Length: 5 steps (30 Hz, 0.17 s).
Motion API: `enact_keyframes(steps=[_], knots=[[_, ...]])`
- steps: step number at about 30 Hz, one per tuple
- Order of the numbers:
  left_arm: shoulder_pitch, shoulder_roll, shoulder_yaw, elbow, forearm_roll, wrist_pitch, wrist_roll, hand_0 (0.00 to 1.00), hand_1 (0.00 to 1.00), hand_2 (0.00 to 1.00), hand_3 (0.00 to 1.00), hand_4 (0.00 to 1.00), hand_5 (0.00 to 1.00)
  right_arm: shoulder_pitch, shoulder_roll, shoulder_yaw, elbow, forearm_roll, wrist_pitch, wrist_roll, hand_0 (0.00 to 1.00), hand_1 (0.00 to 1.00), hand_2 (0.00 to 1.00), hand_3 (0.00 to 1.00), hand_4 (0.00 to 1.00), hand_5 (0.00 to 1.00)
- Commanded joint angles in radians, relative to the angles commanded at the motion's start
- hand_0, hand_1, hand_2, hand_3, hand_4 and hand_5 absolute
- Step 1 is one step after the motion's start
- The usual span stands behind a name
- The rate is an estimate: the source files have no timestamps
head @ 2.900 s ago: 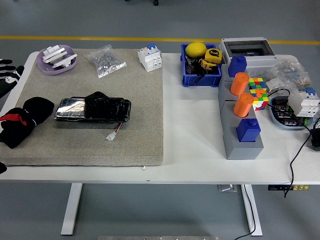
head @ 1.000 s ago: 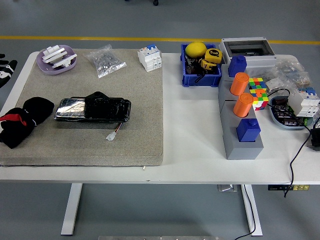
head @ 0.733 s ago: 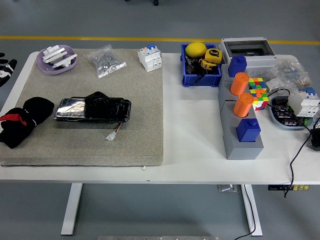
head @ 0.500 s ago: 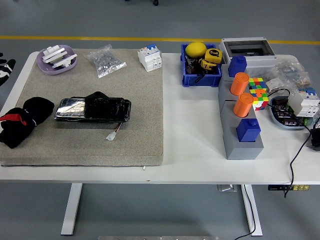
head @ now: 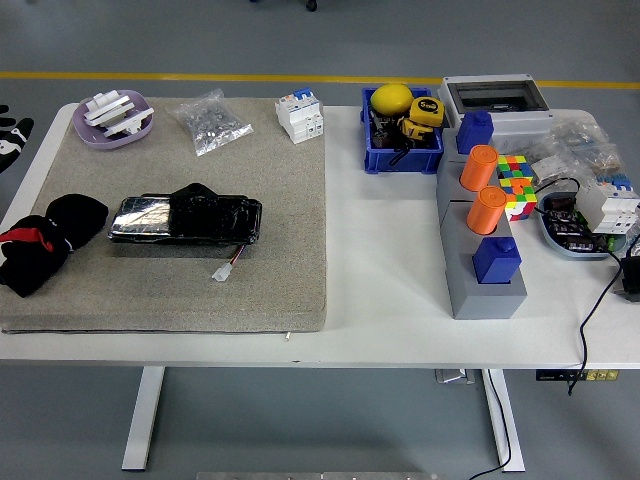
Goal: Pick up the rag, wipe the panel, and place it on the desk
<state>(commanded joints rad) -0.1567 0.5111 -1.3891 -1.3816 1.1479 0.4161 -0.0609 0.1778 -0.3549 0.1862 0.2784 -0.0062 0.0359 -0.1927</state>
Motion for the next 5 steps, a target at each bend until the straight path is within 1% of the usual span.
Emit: enact_keyframes(steps=[5], knots=[[-0.008,0.004,0.005,0.003,-0.001,-0.001,-0.001,0.499,0.553,0.574,0.588,0.857,0.321,-0.004,-0.003,-0.002,0.001,0.008,0.0,0.001,0.711,0.691,0.694,0.636,0.998,0.544]])
